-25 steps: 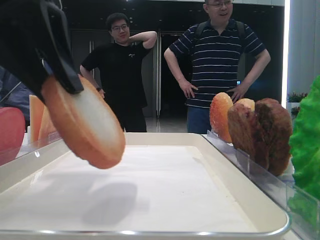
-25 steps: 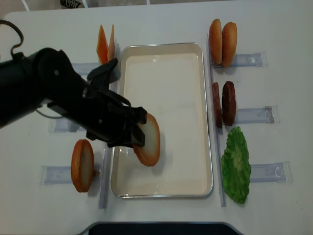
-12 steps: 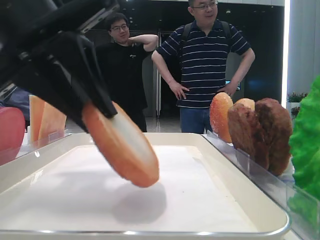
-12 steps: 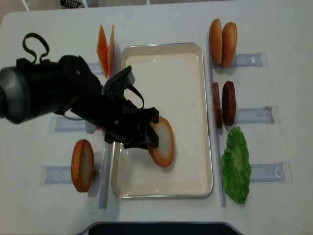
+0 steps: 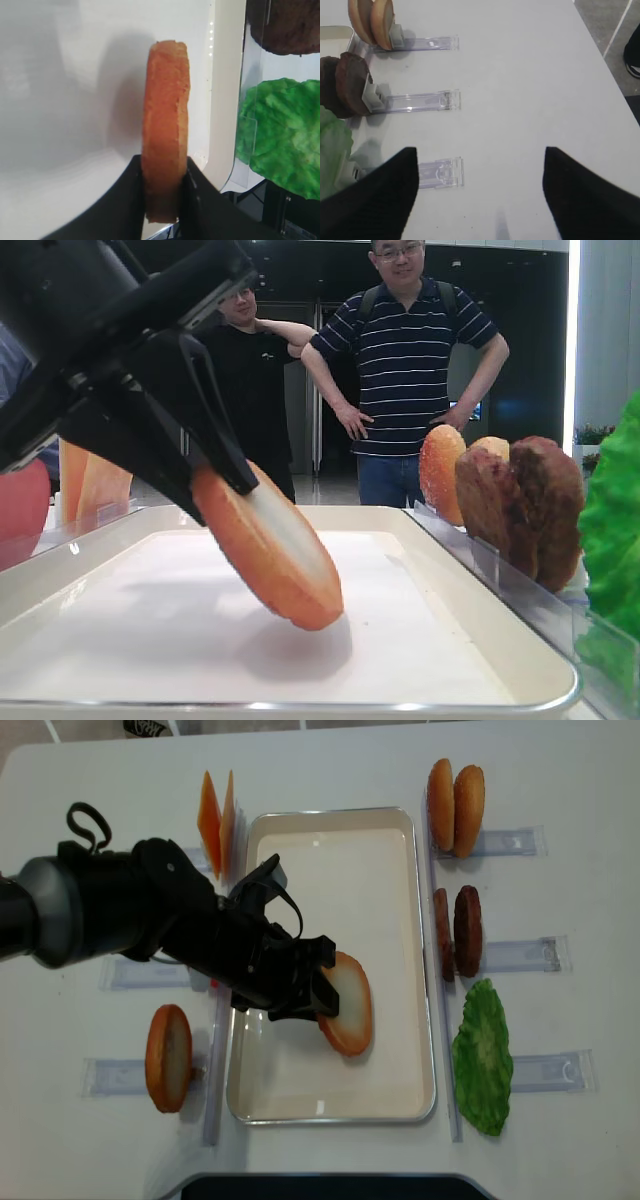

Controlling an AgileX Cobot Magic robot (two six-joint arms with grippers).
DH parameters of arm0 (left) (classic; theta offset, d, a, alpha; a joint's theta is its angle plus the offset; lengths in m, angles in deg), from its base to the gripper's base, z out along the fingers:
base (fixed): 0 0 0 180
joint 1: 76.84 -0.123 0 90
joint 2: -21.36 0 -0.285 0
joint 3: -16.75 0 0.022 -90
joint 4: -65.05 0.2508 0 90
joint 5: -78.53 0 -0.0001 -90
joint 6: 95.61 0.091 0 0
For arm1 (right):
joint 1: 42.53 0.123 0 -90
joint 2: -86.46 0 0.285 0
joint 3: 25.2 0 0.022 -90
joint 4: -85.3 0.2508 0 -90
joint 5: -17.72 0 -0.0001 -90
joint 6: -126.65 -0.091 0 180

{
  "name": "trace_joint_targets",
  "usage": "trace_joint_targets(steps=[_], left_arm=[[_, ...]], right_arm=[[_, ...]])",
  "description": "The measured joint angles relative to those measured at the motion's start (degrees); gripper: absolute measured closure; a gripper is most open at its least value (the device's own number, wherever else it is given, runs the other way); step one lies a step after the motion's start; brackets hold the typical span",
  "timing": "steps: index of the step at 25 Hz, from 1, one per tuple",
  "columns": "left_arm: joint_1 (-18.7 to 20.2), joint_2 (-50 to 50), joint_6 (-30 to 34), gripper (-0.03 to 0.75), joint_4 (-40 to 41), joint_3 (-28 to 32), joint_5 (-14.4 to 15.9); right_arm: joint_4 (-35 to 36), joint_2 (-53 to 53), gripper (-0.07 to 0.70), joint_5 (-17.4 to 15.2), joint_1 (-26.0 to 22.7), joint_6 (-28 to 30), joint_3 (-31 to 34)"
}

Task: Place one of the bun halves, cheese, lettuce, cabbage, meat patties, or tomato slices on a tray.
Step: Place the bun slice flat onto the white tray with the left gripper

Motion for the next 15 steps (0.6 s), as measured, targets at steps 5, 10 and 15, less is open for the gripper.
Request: trace_joint_targets(steps=[5, 10, 15], left_arm=[[0.0, 1.33, 0.1, 0.574, -0.43, 0.0, -0.06], [0.0, 1.65, 0.23, 0.574, -0.44, 0.0, -0.13], [0.0, 1.69, 0.23, 0.485, -0.56, 0.0, -0.13]], right_arm=[[0.0, 0.0, 0.108, 0.0, 0.0, 0.0, 0.0], [0.0, 0.0, 0.108, 0.0, 0.0, 0.0, 0.0], [0.0, 0.0, 0.108, 0.0, 0.0, 0.0, 0.0]])
